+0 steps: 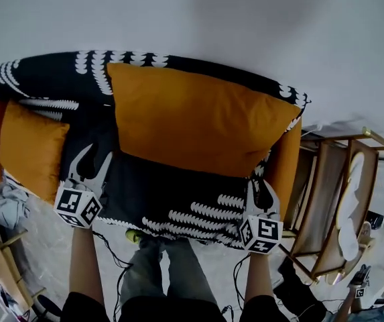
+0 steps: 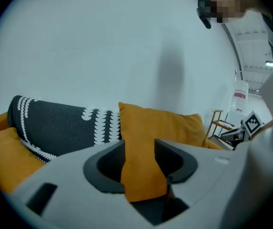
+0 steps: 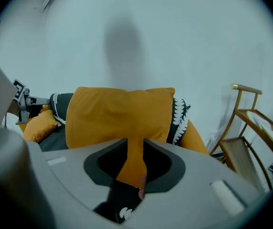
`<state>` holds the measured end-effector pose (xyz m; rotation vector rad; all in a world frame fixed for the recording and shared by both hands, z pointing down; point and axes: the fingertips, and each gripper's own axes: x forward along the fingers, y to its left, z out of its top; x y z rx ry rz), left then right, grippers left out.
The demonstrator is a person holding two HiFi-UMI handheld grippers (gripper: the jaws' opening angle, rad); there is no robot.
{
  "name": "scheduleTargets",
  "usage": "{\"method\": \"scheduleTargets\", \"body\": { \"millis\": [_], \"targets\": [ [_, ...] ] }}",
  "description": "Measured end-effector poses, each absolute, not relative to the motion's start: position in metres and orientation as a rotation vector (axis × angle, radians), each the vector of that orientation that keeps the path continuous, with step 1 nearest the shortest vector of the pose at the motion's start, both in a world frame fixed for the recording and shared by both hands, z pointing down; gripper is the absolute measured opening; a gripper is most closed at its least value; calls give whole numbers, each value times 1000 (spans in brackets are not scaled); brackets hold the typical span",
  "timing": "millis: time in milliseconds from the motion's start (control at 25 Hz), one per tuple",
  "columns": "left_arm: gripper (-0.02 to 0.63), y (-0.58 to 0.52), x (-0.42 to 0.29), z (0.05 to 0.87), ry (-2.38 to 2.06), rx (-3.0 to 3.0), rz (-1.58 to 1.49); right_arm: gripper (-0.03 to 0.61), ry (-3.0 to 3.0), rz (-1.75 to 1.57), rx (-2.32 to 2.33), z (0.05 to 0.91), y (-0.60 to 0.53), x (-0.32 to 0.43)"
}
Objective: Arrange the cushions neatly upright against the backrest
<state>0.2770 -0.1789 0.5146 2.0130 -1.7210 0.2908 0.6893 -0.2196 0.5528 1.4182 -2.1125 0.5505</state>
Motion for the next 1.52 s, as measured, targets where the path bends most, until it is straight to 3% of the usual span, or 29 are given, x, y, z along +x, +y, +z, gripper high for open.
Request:
{"method": "scheduleTargets", "body": {
  "millis": [120, 320, 720, 960, 1520],
  "targets": [
    [111, -151, 275, 500, -1746, 2022, 296, 28, -2131, 527, 1382, 542, -208, 667],
    [-2, -97, 273, 464, -1781, 2034, 285, 14, -2281, 531, 1164, 517, -179, 595],
    [-2, 21, 188, 363, -2094, 1814, 30, 12, -2564, 489, 720, 419, -109, 429],
    [-2, 108, 146, 287, -2266, 1755, 46, 13, -2662, 363, 515, 350, -48, 345],
    [-2, 306, 84, 198, -2562, 1479, -27, 12, -2824, 205, 204, 244, 95, 219]
  ]
}}
